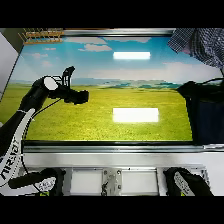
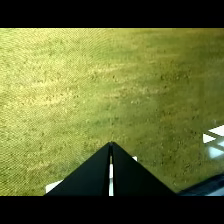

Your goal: Fold the clothes and pants, and hang the long-sleeved shirts on hangers.

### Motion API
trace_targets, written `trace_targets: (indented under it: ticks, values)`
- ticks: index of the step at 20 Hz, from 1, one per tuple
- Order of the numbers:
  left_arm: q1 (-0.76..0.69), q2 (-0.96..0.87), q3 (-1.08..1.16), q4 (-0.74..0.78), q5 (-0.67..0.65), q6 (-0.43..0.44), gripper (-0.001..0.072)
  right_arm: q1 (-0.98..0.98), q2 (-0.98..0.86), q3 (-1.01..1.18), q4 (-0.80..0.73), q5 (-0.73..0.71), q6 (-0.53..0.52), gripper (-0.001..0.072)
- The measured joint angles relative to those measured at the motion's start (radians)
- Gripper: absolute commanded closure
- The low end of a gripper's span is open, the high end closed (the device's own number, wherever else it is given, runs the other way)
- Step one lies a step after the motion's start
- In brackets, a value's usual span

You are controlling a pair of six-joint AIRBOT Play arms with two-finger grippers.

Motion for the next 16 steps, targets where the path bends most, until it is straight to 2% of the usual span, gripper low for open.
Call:
trace_targets:
  ticks: [1,2,3,8,16]
  values:
    - [0.000,0.000,0.000,0.000,0.001,0.000,0.0699,0.050,-0.004,0.000,0.008,0.000,-0.002,0.0295]
    - [0.000,0.000,0.000,0.000,0.003,0.000,0.0698,0.095,-0.007,0.000,0.012,-0.003,-0.006,0.0557]
    - [0.000,0.000,0.000,0.000,0.003,0.000,0.0699,0.129,-0.010,0.000,0.013,-0.003,-0.009,0.0690]
    - [0.000,0.000,0.000,0.000,0.006,0.000,0.0699,0.213,-0.016,0.000,0.027,0.009,-0.010,0.0691]
    - [0.000,0.000,0.000,0.000,0.006,0.000,0.0699,0.231,-0.016,0.000,0.031,0.021,-0.013,0.0691]
